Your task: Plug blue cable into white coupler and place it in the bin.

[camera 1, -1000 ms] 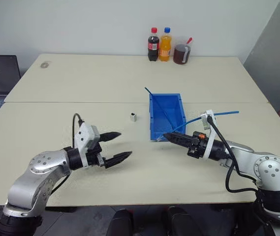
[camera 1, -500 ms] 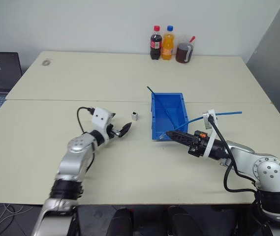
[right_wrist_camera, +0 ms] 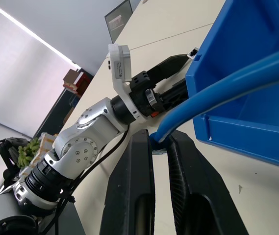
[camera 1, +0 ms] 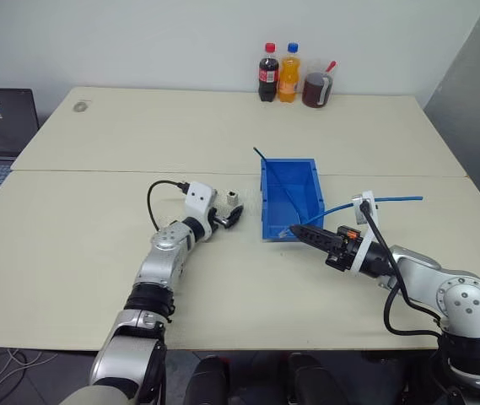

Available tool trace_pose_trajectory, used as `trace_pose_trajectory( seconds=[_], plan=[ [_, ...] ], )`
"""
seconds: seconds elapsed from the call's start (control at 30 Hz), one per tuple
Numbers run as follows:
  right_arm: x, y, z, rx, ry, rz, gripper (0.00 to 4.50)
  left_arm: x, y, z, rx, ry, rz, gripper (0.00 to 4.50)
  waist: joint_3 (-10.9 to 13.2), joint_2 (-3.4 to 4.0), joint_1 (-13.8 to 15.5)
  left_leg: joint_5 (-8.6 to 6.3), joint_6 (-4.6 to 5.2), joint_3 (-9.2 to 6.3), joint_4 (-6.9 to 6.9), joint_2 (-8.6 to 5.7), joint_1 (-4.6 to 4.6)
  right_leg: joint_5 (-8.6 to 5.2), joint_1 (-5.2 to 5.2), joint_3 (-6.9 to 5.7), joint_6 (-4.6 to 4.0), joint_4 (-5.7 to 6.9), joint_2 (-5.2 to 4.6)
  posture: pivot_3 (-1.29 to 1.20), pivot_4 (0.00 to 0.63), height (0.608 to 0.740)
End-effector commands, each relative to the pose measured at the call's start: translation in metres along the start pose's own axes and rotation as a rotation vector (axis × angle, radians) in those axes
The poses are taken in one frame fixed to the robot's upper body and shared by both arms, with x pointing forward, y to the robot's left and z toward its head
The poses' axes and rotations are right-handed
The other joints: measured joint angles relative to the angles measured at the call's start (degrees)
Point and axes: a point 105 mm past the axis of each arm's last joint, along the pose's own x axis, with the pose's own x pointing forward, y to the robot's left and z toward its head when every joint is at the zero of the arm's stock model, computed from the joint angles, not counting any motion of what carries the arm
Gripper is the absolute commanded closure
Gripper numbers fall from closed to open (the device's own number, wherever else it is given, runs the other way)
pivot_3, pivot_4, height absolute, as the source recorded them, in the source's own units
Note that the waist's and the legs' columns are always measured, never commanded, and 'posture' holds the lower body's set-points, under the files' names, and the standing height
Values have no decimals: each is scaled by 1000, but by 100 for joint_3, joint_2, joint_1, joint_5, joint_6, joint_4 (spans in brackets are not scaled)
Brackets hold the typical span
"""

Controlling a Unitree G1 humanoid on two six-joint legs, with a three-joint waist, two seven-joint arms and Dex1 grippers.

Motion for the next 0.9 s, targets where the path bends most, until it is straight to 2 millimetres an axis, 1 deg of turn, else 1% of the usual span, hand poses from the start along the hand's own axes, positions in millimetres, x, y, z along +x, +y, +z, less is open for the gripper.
trace_pose_trajectory(
  seconds=[0.03,0.23,0.4,0.47,0.5,0.63,0.67,0.73,0.77,0.8,0.87,0.9],
  plan=[
    [-2,7,9,-35,-42,15,4386,5,-4,4,18,-17,-19,17,0,0,-2,0,0,0,0,-1,0,1,0,0,1,0,-1,0,150,740],
    [-1,7,9,-34,-46,11,4386,6,2,-1,7,4,15,17,-1,-1,1,4,6,-6,0,-7,1,3,3,-4,6,1,-5,0,150,740],
    [-1,7,9,-30,-49,11,4386,5,5,-1,12,9,9,17,-2,-1,0,7,10,-6,0,-8,1,6,4,-3,11,2,-5,0,150,740],
    [-1,6,8,-30,-47,10,4386,7,5,0,22,8,-2,386,-3,0,0,7,11,-6,0,-8,2,7,4,-3,12,2,-5,0,150,740],
    [-1,6,8,-30,-47,9,4386,9,5,1,24,9,-5,421,-3,0,0,7,12,-6,0,-9,3,7,4,-3,12,3,-5,0,150,740],
    [0,5,8,-30,-47,9,4386,13,4,1,28,11,-14,1450,-3,-1,-2,10,16,-8,1,-12,2,8,5,-5,18,3,-6,0,150,740],
    [0,5,8,-30,-47,9,4386,13,4,1,29,10,-16,1566,-3,-1,-2,10,16,-6,1,-12,2,9,5,-3,19,3,-6,0,150,740],
    [0,5,9,-31,-47,7,4386,14,4,1,27,7,-18,2048,-3,-1,-2,10,16,-6,0,-12,2,9,5,-3,18,2,-7,0,150,740],
    [0,5,9,-31,-47,6,4386,14,4,1,26,6,-19,2219,-3,-1,-2,10,16,-6,1,-12,2,10,5,-3,17,2,-8,0,150,740],
    [-1,5,9,-31,-48,4,4386,13,4,1,25,5,-20,2571,-3,-1,-2,10,16,-6,1,-13,2,10,5,-3,16,2,-8,0,150,740],
    [-1,5,9,-32,-48,3,4386,13,4,1,24,4,-21,2963,-3,-1,-2,10,16,-6,1,-13,2,10,5,-3,16,2,-9,0,150,740],
    [-1,5,9,-31,-48,3,4386,13,3,0,24,5,-22,3237,-3,-1,-2,10,16,-6,1,-13,2,11,5,-3,17,2,-9,0,150,740]
  ],
)
